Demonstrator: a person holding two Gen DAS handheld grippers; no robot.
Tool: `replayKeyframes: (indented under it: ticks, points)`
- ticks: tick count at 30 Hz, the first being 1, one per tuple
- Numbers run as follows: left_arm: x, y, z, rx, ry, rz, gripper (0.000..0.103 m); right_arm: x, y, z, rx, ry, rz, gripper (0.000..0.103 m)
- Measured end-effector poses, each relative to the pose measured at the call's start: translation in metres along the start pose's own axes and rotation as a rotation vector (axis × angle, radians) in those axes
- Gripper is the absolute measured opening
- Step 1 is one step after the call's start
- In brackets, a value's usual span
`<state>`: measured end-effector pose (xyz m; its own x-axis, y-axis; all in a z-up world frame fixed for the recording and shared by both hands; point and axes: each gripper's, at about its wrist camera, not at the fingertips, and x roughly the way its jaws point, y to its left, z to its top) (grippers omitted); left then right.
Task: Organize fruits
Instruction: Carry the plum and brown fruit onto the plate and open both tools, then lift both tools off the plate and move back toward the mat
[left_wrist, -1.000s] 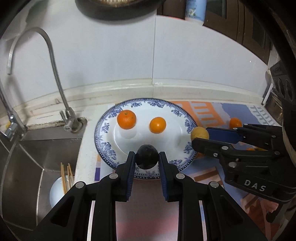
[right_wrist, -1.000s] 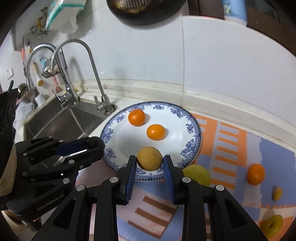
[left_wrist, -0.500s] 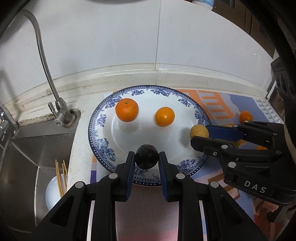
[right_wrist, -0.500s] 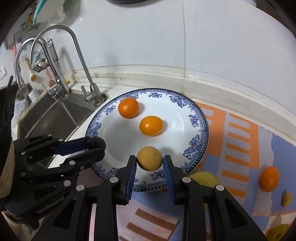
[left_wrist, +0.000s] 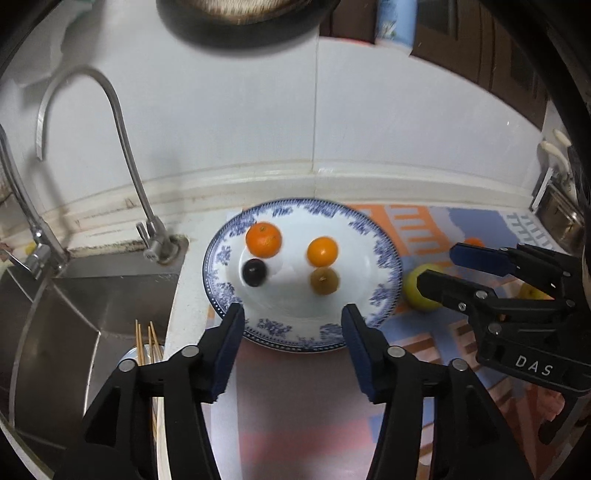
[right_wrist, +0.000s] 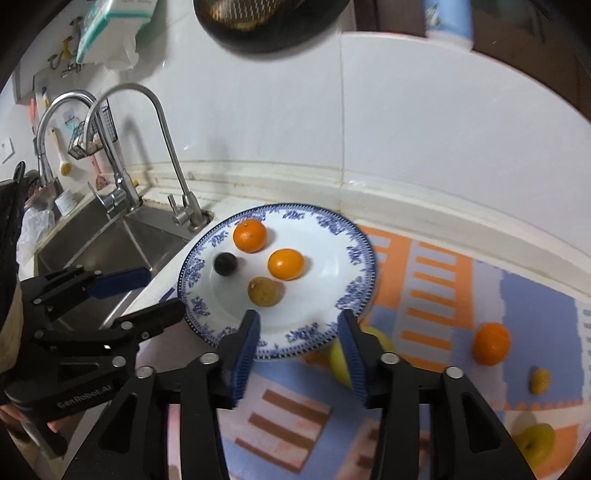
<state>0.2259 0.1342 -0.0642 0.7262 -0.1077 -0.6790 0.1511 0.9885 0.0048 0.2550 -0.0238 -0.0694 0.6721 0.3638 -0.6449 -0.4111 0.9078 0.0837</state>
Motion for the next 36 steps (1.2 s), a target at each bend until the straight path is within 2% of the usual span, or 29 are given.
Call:
replayKeyframes:
  ticks: [5,7,8,12,15,19,31,36]
  points:
    - [-0.029,-0.022,0.002,0.008,-0.052,-0.031,0.068,-0.037,-0.009,-0.008,0.021,-0.053,-0.025,0.054]
    - [-0.037,-0.031,0.002,0.017,-0.069,-0.046,0.069,-0.053,-0.016,-0.013,0.038,-0.075,-0.039,0.063]
    - [-0.042,-0.037,0.002,0.021,-0.078,-0.055,0.070,-0.060,-0.019,-0.014,0.047,-0.086,-0.047,0.065]
    - [-0.056,-0.056,0.003,0.042,-0.107,-0.085,0.073,-0.089,-0.032,-0.022,0.087,-0.123,-0.086,0.065]
    - [-0.068,-0.071,0.004,0.063,-0.135,-0.093,0.079,-0.107,-0.045,-0.029,0.120,-0.148,-0.127,0.072]
    - [-0.078,-0.091,0.005,0.090,-0.171,-0.111,0.083,-0.128,-0.060,-0.037,0.157,-0.172,-0.173,0.073]
    - [-0.080,-0.132,0.002,0.194,-0.241,-0.166,0.091,-0.166,-0.093,-0.070,0.232,-0.183,-0.311,0.077]
    - [-0.073,-0.143,-0.001,0.225,-0.236,-0.190,0.091,-0.170,-0.100,-0.080,0.246,-0.175,-0.359,0.077]
